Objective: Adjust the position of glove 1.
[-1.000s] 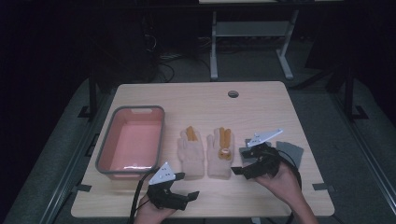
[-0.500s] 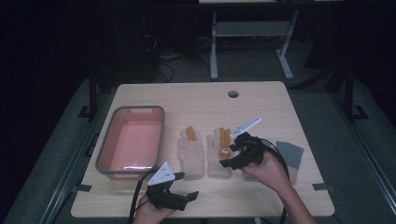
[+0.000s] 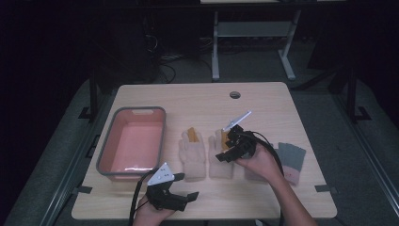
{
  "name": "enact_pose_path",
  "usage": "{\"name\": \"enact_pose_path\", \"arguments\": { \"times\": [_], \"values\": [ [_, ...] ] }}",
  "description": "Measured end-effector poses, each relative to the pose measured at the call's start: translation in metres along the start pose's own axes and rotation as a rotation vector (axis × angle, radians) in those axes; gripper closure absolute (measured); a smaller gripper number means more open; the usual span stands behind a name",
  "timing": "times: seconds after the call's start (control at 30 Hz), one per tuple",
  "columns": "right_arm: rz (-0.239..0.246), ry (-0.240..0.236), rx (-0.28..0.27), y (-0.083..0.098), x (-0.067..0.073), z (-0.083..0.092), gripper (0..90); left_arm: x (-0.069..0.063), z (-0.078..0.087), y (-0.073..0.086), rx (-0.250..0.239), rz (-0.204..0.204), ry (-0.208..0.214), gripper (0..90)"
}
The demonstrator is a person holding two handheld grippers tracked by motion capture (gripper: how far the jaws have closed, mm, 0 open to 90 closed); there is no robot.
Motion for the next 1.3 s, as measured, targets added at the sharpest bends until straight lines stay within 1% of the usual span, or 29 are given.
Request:
{"name": "enact_pose_path", "arguments": {
  "times": [0.03, 0.1, 0.17, 0.23, 0.27, 0.33, 0.37, 0.43, 0.53, 0.57, 0.67, 0.7, 0.73, 0.83, 0.93, 1.0, 1.13, 1.17, 1.3],
  "values": [
    [-0.001, 0.004, 0.006, 0.0, -0.002, -0.002, 30.2, 0.001, 0.0, 0.0, 0.008, -0.016, -0.002, 15.6],
    [-0.003, 0.008, 0.02, 0.0, -0.004, -0.007, 30.5, 0.001, 0.0, 0.0, 0.008, -0.013, -0.002, 15.6],
    [-0.003, 0.018, 0.035, 0.001, -0.008, -0.012, 31.5, 0.001, -0.001, 0.001, 0.006, -0.002, 0.0, 15.6],
    [-0.014, 0.025, 0.054, 0.002, -0.011, -0.016, 32.1, 0.001, -0.001, 0.001, 0.005, 0.003, 0.001, 15.5],
    [-0.014, 0.025, 0.054, 0.002, -0.011, -0.016, 32.1, 0.001, -0.001, 0.001, 0.005, 0.003, 0.001, 15.6],
    [-0.025, 0.035, 0.073, 0.005, -0.016, -0.021, 33.9, 0.001, 0.0, 0.0, 0.004, -0.004, -0.001, 15.6],
    [-0.035, 0.033, 0.081, 0.006, -0.017, -0.023, 34.6, 0.001, 0.0, 0.0, 0.005, -0.005, -0.005, 15.6],
    [-0.039, 0.036, 0.089, 0.009, -0.019, -0.026, 37.3, 0.001, -0.001, 0.0, 0.006, -0.005, -0.009, 15.7],
    [-0.045, 0.034, 0.097, 0.011, -0.02, -0.03, 38.8, 0.001, -0.001, 0.001, 0.008, 0.0, -0.006, 15.7],
    [-0.051, 0.034, 0.114, 0.013, -0.023, -0.034, 40.9, 0.001, -0.002, 0.001, 0.008, 0.003, -0.004, 15.7],
    [-0.053, 0.059, 0.128, 0.016, -0.026, -0.038, 45.1, 0.002, -0.001, 0.001, 0.004, 0.004, -0.006, 15.7],
    [-0.053, 0.059, 0.128, 0.016, -0.026, -0.038, 45.1, 0.002, -0.001, 0.001, 0.004, 0.004, -0.006, 15.7],
    [-0.056, 0.074, 0.143, 0.019, -0.027, -0.041, 47.3, 0.001, -0.001, 0.0, 0.001, 0.005, -0.005, 15.7],
    [-0.072, 0.077, 0.136, 0.02, -0.029, -0.041, 50.4, 0.002, -0.001, 0.001, 0.003, 0.006, -0.008, 15.7],
    [-0.071, 0.08, 0.142, 0.021, -0.03, -0.042, 51.7, 0.002, -0.001, 0.002, 0.006, 0.013, -0.005, 15.7],
    [-0.072, 0.086, 0.145, 0.021, -0.03, -0.043, 52.2, 0.001, -0.002, 0.002, 0.004, 0.011, -0.005, 15.7],
    [-0.061, 0.098, 0.159, 0.022, -0.029, -0.045, 54.3, 0.0, -0.001, 0.001, 0.003, 0.007, -0.007, 15.7],
    [-0.054, 0.109, 0.167, 0.022, -0.028, -0.046, 55.3, 0.0, -0.001, 0.001, 0.004, 0.002, -0.007, 15.7],
    [-0.042, 0.12, 0.174, 0.021, -0.027, -0.045, 57.8, 0.001, -0.001, 0.002, 0.004, 0.008, -0.004, 15.7]
  ]
}}
Point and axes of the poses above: each handheld gripper's, and its own axes: z roughly backward along the jaws, y roughly out of its underside, x roughly to its left, the point moved 5 cm from there along -z, roughly forward along the jaws, and after that the axes turned 6 degrees about z, right-handed, at the moved point
